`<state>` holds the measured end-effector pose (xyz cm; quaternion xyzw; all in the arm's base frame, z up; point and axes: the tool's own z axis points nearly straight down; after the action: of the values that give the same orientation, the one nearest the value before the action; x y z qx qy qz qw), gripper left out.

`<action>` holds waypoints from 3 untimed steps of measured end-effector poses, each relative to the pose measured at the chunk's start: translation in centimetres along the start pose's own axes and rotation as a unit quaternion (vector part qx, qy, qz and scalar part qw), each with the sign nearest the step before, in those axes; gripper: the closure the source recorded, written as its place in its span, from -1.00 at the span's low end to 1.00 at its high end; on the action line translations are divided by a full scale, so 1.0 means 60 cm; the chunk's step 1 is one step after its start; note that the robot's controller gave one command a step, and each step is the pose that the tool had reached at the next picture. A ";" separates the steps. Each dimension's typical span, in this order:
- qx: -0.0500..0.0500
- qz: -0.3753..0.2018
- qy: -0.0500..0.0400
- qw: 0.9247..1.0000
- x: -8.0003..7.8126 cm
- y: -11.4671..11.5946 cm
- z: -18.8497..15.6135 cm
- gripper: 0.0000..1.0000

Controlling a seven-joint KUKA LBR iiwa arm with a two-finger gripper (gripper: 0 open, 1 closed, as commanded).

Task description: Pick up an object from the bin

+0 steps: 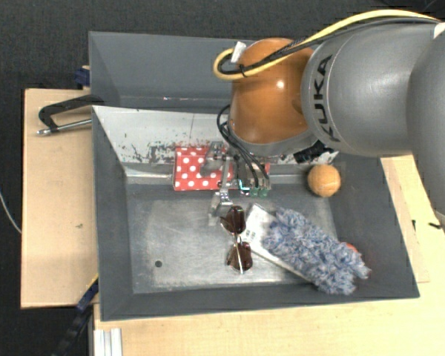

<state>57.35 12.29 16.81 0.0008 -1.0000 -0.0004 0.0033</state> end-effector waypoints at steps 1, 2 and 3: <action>0.000 -0.001 -0.004 1.000 -0.003 -0.001 -0.007 -1.00; 0.000 -0.133 -0.005 0.991 -0.029 -0.095 0.010 1.00; 0.000 -0.133 -0.005 0.991 -0.029 -0.095 0.010 -1.00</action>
Offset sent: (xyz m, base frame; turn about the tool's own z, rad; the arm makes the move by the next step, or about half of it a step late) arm 0.0165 -0.0577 -0.0073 -0.2672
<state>59.11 6.61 16.21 0.1334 -0.9911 -0.0008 -0.0019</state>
